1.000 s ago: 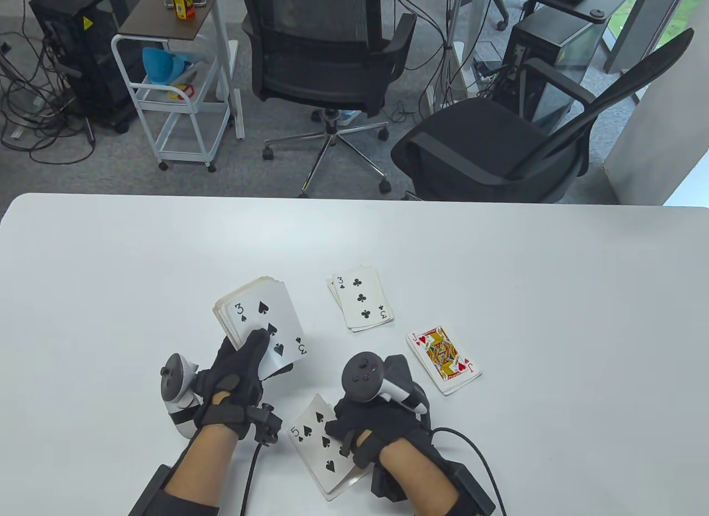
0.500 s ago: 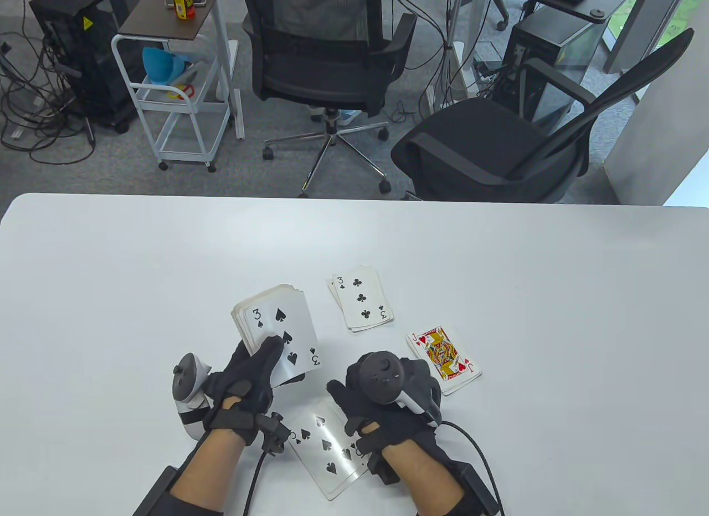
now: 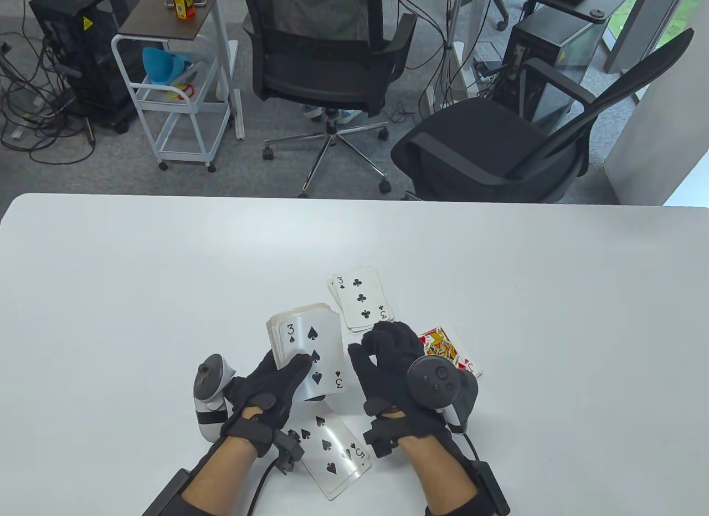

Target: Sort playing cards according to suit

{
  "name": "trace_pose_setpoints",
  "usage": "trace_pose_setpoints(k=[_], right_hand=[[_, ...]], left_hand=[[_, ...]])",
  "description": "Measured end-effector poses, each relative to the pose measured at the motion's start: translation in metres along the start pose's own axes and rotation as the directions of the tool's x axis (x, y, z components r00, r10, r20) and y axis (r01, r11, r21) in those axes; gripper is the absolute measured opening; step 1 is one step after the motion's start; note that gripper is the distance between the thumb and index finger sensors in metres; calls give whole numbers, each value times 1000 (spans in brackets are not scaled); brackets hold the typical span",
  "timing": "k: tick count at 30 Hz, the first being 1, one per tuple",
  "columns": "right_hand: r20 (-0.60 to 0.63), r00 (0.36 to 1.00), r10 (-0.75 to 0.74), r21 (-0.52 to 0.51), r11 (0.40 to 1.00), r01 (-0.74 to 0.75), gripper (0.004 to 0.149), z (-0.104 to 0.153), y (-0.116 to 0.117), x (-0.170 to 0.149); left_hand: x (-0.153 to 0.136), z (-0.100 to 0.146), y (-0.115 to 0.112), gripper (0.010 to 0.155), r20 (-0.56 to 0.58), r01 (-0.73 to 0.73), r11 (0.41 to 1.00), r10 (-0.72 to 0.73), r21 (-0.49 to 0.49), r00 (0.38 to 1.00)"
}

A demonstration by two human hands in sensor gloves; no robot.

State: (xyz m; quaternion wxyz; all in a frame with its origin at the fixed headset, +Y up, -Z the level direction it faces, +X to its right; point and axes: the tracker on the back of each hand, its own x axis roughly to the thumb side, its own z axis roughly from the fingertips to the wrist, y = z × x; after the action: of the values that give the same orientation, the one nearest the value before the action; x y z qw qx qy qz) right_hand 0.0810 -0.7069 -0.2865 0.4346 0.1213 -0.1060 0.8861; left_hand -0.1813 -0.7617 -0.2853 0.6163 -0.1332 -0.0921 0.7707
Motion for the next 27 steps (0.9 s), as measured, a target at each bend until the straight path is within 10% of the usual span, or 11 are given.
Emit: trace_pose_setpoints(k=[27], right_hand=[[73,997,4,-28,1000,-2,38,3,12,9]], left_hand=[[-8,-2,-3,64,-65,-33,997,29,-65,998]])
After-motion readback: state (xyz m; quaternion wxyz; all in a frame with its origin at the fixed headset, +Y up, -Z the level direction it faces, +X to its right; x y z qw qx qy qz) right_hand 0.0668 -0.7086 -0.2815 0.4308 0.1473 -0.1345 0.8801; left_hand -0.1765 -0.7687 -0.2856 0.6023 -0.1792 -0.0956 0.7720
